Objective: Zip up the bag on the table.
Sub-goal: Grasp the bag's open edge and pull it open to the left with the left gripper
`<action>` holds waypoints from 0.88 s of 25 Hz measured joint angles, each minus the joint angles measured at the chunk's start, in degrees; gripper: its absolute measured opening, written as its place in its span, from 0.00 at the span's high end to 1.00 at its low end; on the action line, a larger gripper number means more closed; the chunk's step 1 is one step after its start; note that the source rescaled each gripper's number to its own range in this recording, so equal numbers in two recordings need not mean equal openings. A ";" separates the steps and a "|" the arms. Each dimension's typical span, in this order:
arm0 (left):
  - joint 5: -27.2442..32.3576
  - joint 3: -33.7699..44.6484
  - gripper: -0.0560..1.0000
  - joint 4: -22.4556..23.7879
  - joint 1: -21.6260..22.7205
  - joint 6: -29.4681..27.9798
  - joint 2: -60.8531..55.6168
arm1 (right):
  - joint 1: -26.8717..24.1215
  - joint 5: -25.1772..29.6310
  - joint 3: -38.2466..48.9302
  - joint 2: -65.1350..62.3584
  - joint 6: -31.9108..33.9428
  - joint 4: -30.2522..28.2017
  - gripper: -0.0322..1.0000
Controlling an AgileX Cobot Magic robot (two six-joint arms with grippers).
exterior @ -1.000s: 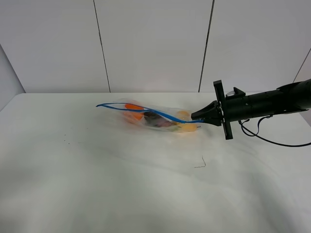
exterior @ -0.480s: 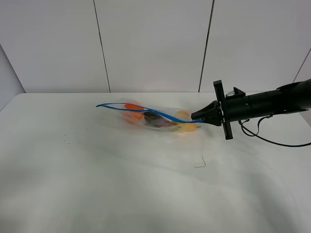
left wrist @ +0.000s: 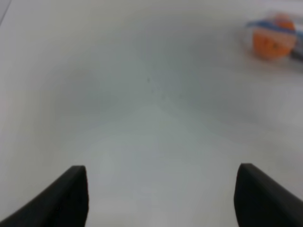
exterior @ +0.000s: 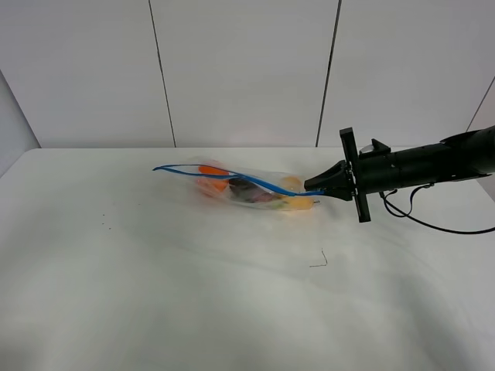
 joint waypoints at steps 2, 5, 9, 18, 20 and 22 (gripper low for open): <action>-1.99 -3.78 0.00 0.00 0.00 0.41 7.57 | 0.00 0.00 0.00 0.00 0.00 0.00 0.97; -5.66 -7.65 0.00 0.00 0.00 6.11 17.08 | 0.00 0.00 0.00 0.00 0.00 0.00 0.97; -16.28 -9.31 0.00 0.00 0.00 22.72 26.91 | 0.00 0.00 0.00 0.00 0.00 -0.15 0.97; -57.41 -9.31 0.00 0.05 -0.07 67.31 40.31 | 0.00 0.00 0.00 0.00 0.00 -1.71 0.97; -68.45 -9.31 0.00 0.46 -0.36 72.79 43.61 | 0.00 0.00 0.00 0.00 0.00 -1.85 0.97; -78.01 -9.31 0.00 2.09 -1.02 77.12 46.73 | 0.00 0.00 0.00 0.00 0.00 -1.98 0.97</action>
